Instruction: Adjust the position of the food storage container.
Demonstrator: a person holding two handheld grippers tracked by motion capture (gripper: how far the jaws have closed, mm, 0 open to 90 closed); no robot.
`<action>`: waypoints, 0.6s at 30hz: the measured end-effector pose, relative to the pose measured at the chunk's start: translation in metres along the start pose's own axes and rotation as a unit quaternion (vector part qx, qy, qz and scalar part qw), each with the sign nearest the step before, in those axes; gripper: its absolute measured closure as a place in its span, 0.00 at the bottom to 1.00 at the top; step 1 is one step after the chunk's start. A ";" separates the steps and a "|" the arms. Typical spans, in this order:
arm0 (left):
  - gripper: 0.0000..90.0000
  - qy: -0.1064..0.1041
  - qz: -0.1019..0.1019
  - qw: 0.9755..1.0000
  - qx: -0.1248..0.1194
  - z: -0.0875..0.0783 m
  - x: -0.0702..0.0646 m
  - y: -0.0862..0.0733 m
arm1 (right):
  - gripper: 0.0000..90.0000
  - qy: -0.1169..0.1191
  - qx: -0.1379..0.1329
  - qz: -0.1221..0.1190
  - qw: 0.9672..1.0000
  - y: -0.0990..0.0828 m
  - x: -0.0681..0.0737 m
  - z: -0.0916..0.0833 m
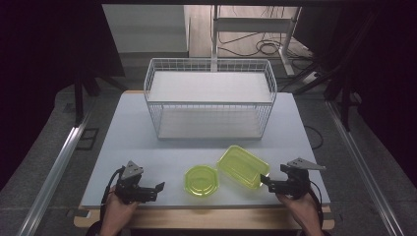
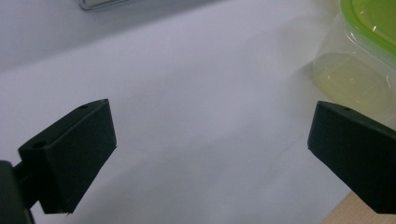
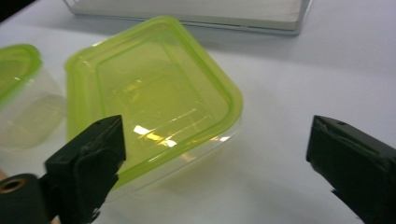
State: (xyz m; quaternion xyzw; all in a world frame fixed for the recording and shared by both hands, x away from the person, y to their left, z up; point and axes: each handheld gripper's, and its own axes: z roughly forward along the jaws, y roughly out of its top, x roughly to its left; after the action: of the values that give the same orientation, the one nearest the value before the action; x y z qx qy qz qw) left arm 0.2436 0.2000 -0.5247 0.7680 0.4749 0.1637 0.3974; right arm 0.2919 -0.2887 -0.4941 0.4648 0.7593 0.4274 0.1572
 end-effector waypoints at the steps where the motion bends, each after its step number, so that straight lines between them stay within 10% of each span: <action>1: 0.01 -0.002 0.001 1.000 -0.003 -0.001 0.000 0.000 | 0.09 -0.006 0.000 -0.002 1.000 0.000 0.000 0.000; 18: 0.28 -0.037 0.030 0.999 -0.013 -0.011 -0.021 0.011 | 0.16 -0.010 -0.001 -0.003 1.000 0.000 0.003 0.000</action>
State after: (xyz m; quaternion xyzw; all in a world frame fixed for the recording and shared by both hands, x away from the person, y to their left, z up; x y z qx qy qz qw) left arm 0.2333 0.1842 -0.5066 0.7821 0.4347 0.1528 0.4195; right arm 0.2899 -0.2860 -0.4934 0.4667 0.7586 0.4232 0.1662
